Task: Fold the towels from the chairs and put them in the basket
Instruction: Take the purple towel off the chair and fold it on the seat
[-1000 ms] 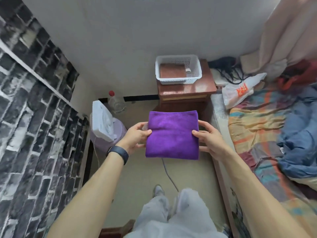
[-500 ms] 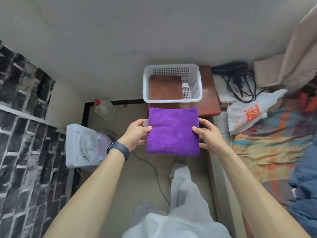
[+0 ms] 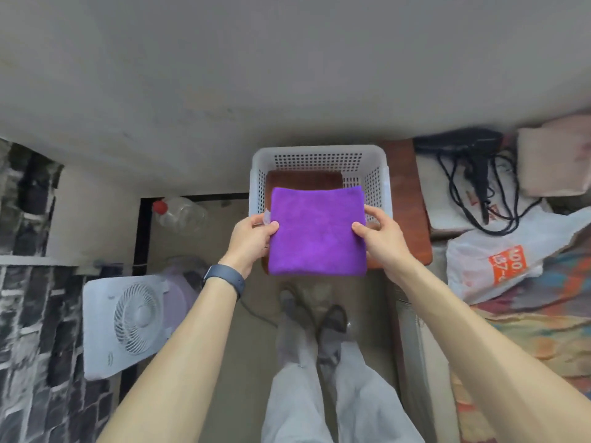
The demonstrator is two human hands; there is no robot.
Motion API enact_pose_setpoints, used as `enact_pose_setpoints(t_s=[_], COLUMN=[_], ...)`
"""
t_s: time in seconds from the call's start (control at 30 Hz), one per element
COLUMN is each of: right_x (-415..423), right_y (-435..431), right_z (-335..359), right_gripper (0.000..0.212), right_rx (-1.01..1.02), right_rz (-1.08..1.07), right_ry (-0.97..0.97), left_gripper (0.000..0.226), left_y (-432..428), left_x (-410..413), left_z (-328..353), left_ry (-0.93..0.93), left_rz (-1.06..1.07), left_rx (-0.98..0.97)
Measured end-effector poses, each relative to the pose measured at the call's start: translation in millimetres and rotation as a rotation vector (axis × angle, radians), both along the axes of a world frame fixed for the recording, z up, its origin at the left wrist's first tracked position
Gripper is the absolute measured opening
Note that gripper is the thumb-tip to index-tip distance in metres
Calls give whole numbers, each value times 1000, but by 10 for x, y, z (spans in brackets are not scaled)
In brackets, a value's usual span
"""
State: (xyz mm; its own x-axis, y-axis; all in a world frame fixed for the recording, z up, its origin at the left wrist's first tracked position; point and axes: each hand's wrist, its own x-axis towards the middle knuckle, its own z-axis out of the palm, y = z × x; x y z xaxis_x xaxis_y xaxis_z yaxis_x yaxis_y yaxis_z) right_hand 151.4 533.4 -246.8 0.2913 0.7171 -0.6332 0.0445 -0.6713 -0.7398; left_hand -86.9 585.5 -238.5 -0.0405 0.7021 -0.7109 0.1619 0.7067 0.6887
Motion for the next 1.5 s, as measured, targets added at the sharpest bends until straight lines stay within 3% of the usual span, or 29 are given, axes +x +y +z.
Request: enact_pose_setpoints(t_s=[0.2,0.37,0.5,0.63,0.73,0.83,0.93,1.03,1.2,1.3,1.5], right_x=[-120,-177,-193,-169,-140,-191,-292,-436,-367,-146,-37], right_y=[577,741,826,880,875,839,748,620,611,728,860], right_z=[-228,-357,-411,-451,-515,-577,-632,-593,-650,-728,-852], right_gripper=[32,33,36,40,44,45,55,68,78,78,78], right_rx=[12,-12,-47,-53,-20,5,105,277,145,91,36], right_rz=[23,-18,-6,32,28,28,169,476,910,1103,1208], right_ry=[-61,-47,-37,-73,-129,-217,-566,-852,-781,-823,-861], left_gripper=[11,25,51,55,56,55,58,64,84,92,98], left_y=[544,710,774,758,689,693,706,726,883,956,903], left_x=[-29,24,48,172,298,342,289,120,-141,-176,-37], left_z=[-241,-226,-247,-180,-156,-321,-464,-499,-490,-573,-702], left_ry=[298,364,454,842,1057,1035,1026,999,991,1014,1084], left_rz=[-152,-268,-410,-647,-773,-942,-1166,-1279,-1551,-1577,-1507], left_rx=[141,144,102,79,364,640,662,669,620,549,514])
